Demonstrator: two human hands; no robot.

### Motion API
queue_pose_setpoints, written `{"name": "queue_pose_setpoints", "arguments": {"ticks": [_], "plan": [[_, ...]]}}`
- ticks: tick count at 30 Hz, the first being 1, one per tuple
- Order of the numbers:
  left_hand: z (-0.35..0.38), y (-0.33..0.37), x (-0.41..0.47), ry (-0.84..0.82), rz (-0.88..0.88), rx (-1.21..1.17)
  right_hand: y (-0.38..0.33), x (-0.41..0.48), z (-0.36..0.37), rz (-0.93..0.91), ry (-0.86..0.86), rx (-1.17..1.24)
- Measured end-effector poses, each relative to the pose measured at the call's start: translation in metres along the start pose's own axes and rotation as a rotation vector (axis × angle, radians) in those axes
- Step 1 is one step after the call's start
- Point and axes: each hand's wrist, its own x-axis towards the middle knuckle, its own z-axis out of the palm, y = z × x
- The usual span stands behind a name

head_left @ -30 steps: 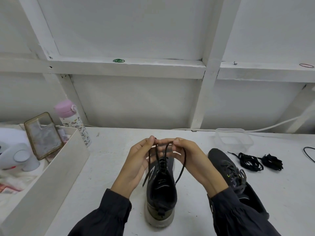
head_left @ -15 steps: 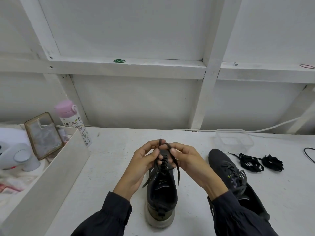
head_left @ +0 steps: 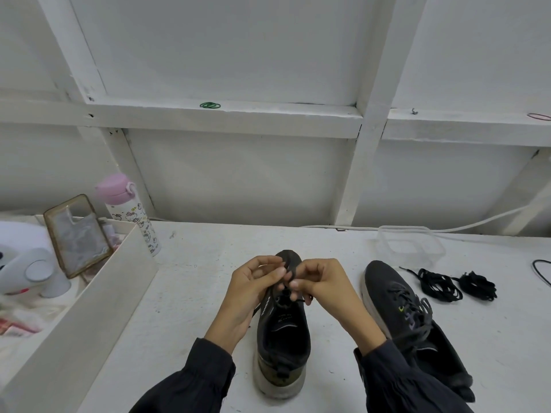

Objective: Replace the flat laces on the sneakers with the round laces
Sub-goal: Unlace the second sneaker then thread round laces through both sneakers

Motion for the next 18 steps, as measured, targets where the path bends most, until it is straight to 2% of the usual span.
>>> {"name": "queue_pose_setpoints", "arguments": {"ticks": [4,10,18], "plan": [[-0.003,-0.005,0.002,-0.030,-0.011,0.051,0.003,0.001,-0.001,0.022,-0.046,-0.006],[-0.007,0.001,0.002,-0.123,0.083,0.303,0.006,0.000,-0.009,0.045,-0.169,0.052],[-0.006,0.000,0.001,-0.163,0.123,0.334,0.001,-0.001,-0.019,0.104,-0.231,0.122]]}}
